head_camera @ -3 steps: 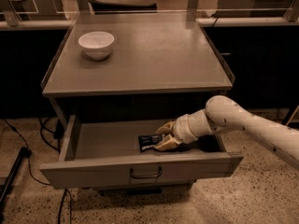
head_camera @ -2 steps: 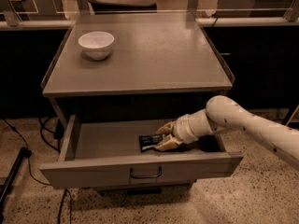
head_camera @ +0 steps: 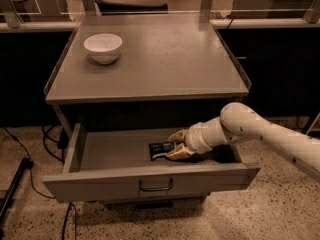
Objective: Place rxbar blueberry into top drawer
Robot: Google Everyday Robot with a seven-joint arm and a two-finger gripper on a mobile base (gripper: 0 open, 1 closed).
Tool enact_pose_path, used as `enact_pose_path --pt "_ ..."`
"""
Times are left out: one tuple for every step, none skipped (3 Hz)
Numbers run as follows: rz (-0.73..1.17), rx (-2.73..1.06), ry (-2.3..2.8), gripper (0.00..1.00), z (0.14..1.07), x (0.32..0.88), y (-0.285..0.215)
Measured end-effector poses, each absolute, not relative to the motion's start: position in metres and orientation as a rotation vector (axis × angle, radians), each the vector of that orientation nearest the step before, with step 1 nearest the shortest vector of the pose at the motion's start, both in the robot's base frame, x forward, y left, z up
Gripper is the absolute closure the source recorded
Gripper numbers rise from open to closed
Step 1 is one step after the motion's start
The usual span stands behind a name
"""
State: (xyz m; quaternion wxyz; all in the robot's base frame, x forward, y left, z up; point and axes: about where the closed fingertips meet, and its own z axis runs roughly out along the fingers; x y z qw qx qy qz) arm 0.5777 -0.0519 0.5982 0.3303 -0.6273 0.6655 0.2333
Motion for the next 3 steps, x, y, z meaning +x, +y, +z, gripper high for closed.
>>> enact_pose_path --pt "0.61 -1.641 1.74 0.11 0.5982 0.5777 -0.0519" --pt "0.61 -1.641 1.74 0.0 0.5982 0.5777 -0.0518" --pt "0.61 -1.641 1.74 0.0 0.5981 0.5777 -0.0518"
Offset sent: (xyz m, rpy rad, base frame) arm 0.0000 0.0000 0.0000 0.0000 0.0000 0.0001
